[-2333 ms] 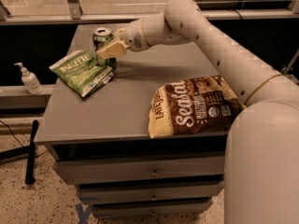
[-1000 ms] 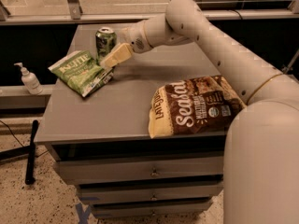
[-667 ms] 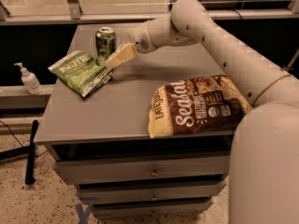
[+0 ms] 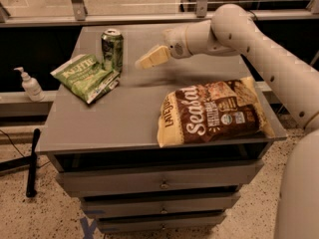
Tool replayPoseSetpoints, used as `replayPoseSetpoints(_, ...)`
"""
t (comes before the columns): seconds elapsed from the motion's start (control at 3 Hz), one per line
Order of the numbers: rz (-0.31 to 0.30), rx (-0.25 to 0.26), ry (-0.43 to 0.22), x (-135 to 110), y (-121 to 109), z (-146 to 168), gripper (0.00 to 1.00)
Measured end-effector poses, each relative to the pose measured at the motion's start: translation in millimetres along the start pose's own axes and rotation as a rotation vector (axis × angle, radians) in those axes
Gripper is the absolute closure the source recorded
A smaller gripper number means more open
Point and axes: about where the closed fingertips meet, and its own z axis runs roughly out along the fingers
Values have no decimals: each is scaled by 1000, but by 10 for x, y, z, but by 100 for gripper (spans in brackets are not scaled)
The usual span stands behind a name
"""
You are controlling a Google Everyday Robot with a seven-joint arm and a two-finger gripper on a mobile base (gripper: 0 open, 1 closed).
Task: Move green can near green jalapeno chip bag
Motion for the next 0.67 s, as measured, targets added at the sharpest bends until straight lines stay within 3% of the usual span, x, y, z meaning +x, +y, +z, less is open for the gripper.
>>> replayPoseSetpoints(0.67, 121, 348, -123, 242, -897, -1344, 0)
